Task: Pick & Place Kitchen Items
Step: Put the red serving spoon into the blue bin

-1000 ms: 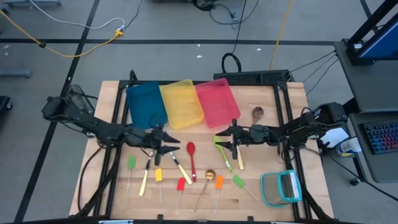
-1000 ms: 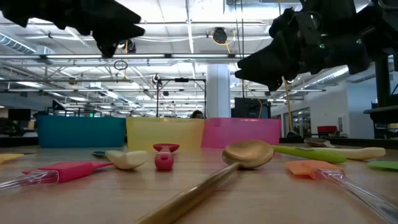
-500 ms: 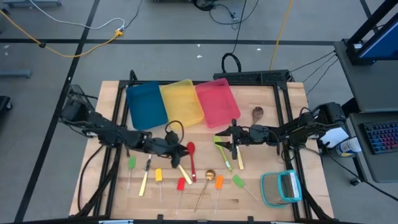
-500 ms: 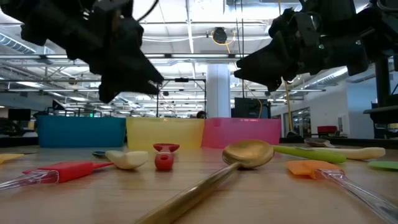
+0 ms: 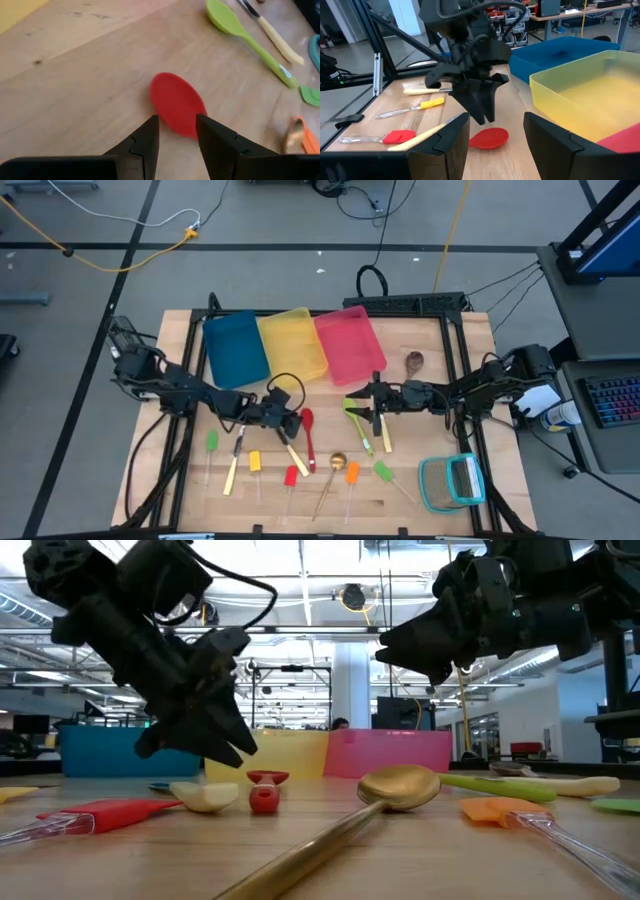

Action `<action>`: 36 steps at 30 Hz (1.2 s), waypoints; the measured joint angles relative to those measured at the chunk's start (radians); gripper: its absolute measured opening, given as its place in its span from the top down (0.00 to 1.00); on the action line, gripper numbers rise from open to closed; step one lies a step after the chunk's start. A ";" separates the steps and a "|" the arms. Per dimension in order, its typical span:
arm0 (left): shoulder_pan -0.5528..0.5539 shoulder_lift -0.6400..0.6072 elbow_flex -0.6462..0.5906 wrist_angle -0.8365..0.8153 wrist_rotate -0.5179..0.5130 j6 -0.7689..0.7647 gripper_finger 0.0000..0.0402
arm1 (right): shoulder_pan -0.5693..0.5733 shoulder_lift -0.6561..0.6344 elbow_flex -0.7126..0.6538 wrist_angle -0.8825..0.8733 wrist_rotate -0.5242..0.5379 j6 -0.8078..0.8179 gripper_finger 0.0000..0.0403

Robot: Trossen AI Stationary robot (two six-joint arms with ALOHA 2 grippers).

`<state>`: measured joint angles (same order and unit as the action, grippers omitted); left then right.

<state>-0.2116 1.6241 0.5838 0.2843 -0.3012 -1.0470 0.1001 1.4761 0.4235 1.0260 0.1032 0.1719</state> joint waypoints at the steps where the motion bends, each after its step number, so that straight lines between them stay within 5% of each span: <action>1: 0.005 0.008 0.000 0.006 -0.001 -0.007 0.67 | 0.000 0.000 0.000 0.000 0.000 0.000 0.55; 36: 0.041 0.092 0.000 0.088 0.011 0.076 0.67 | 0.000 0.000 0.000 0.005 0.000 0.000 0.55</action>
<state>-0.1707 1.7157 0.5842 0.3725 -0.2897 -0.9713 0.1001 1.4761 0.4234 1.0309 0.1033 0.1715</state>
